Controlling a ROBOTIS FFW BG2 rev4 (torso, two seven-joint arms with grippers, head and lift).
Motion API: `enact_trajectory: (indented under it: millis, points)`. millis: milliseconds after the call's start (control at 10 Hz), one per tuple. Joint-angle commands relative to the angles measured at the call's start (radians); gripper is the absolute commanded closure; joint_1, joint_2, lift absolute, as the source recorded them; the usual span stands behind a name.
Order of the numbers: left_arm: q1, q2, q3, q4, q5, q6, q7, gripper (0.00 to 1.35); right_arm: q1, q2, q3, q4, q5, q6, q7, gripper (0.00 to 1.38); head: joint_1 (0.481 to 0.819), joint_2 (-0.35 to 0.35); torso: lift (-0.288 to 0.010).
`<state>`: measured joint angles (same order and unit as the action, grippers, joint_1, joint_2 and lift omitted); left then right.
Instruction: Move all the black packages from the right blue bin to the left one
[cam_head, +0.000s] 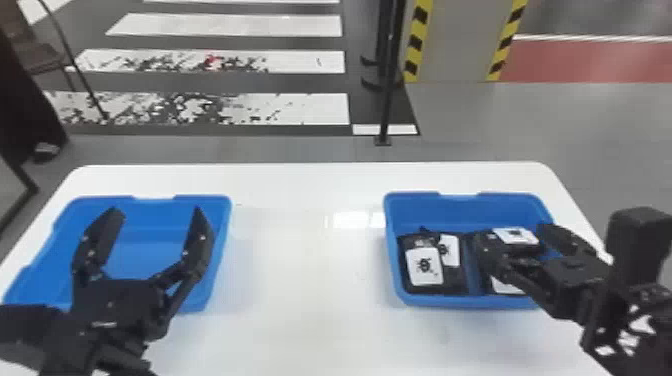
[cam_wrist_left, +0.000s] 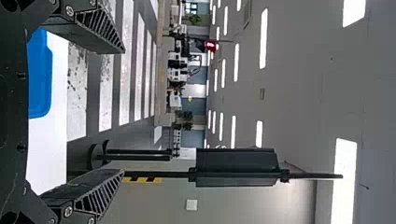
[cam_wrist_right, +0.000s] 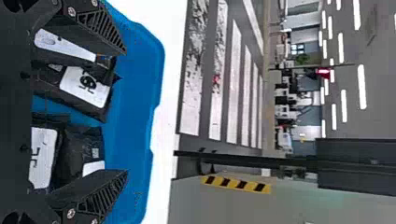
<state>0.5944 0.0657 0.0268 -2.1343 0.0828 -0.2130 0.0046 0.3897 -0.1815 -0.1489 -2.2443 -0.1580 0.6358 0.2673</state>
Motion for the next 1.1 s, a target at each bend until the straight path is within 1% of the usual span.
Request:
enact_trajectory:
  millis: [0,100,200,400,600,1000]
  points:
    - [0.002,-0.001,0.003,0.003,0.009,0.002,0.0,0.14,-0.044,-0.003,0.009,-0.008,0.0,0.154,0.003,0.13,0.695,-0.011,-0.154]
    - [0.002,-0.003,0.007,0.005,0.009,-0.001,0.0,0.14,-0.073,-0.009,0.023,0.005,-0.008,0.206,0.006,0.13,0.695,-0.008,-0.154]
    - [0.002,-0.003,0.005,0.005,0.013,-0.001,0.0,0.14,-0.103,-0.013,0.037,0.034,-0.014,0.228,0.026,0.13,0.695,-0.004,-0.154]
    - [0.002,-0.003,0.005,0.008,0.021,0.002,-0.001,0.14,-0.161,-0.019,0.071,0.125,-0.057,0.235,0.053,0.13,0.695,0.022,-0.154]
    - [0.002,-0.003,0.005,0.013,0.033,0.007,-0.001,0.14,-0.191,-0.03,0.111,0.174,-0.085,0.238,0.063,0.13,0.695,0.049,-0.154]
    - [0.002,-0.003,0.005,0.017,0.037,0.007,-0.003,0.14,-0.218,-0.039,0.171,0.213,-0.091,0.255,0.066,0.13,0.695,0.098,-0.154]
